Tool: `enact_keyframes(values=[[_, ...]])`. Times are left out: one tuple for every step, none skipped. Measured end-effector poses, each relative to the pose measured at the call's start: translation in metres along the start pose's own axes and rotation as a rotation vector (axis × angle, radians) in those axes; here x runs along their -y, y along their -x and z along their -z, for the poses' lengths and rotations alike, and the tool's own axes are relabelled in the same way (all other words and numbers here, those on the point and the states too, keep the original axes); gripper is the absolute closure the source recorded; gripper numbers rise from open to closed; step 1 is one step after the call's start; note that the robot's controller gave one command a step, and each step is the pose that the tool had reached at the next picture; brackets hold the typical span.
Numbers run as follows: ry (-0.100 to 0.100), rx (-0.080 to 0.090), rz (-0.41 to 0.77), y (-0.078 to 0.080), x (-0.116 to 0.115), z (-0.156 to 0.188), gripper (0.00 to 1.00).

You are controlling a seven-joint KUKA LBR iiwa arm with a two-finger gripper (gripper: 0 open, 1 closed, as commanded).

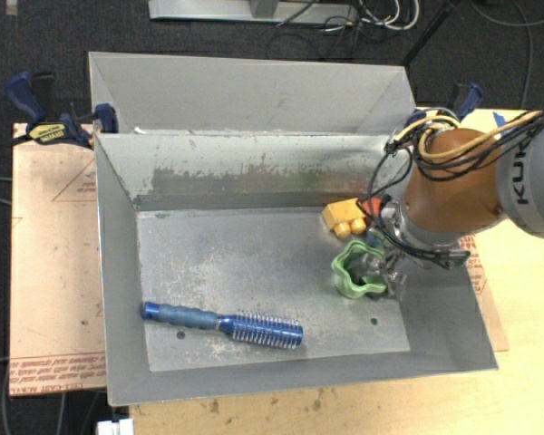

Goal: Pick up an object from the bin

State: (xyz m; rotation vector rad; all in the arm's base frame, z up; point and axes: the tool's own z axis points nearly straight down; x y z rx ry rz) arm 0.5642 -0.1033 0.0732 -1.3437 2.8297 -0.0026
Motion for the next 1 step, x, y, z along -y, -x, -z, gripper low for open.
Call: enact_keyframes(values=[[-0.005,0.000,0.025,0.0118,0.0191,0.1619,1.00]])
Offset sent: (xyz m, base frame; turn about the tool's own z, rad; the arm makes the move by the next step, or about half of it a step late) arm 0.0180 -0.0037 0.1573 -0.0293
